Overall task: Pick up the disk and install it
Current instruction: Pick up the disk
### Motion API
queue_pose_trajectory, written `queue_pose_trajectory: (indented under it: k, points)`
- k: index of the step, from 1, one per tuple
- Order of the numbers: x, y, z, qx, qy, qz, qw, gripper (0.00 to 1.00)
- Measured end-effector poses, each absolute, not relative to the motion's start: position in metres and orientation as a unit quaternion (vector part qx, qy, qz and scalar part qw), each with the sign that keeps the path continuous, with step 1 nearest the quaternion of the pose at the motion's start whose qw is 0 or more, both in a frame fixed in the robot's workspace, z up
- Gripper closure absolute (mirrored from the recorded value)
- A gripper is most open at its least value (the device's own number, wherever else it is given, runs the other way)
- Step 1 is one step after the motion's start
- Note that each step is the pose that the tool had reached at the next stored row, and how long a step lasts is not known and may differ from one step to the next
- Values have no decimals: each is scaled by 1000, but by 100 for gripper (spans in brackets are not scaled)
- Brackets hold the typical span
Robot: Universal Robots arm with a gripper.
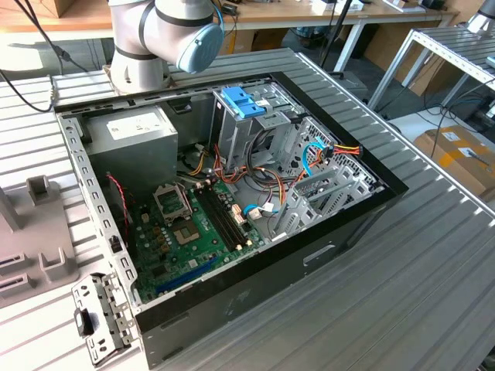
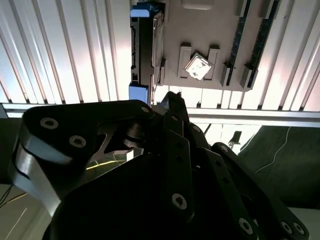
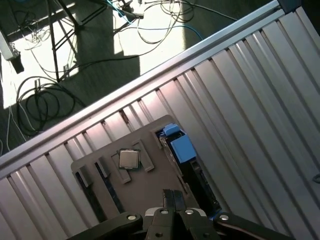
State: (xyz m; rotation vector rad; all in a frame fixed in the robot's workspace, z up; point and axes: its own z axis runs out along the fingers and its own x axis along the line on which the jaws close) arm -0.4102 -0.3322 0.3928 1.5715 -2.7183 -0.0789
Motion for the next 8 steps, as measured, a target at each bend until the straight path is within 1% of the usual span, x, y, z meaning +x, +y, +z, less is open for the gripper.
queue_pose_trajectory:
  k: [8]
  points:
    - [-410,-332,393,534,-845,-25,1,89]
